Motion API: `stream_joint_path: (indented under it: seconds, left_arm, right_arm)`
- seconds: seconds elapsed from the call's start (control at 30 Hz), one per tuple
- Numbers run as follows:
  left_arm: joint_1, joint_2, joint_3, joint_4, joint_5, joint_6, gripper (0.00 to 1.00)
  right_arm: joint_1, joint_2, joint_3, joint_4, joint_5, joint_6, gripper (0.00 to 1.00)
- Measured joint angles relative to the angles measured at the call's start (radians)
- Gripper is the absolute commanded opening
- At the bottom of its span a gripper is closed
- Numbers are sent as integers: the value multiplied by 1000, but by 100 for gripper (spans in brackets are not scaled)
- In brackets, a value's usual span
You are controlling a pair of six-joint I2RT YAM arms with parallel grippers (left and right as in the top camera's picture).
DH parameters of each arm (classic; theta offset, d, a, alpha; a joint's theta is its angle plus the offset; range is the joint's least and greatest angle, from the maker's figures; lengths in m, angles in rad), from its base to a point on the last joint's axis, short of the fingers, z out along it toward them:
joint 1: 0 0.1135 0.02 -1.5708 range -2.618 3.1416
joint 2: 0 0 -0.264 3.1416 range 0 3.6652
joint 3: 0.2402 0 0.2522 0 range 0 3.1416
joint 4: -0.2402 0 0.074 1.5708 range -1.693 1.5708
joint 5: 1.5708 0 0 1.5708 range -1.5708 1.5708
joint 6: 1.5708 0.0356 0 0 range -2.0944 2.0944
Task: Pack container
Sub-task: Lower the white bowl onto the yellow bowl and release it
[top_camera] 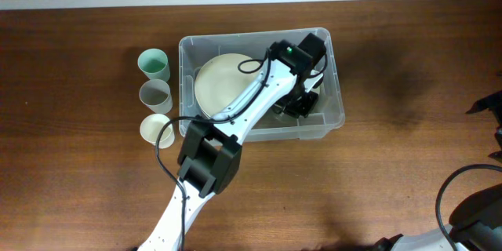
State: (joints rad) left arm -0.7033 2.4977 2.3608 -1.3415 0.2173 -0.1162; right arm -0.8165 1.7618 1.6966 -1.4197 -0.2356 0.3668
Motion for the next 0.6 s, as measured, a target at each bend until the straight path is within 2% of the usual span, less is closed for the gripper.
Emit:
stream_joint_path:
  seconds: [0.6]
  left_arm:
    - [5,3,-4,78,-25,0,1]
  right_arm:
    - [0,0,0,0,0,0,99]
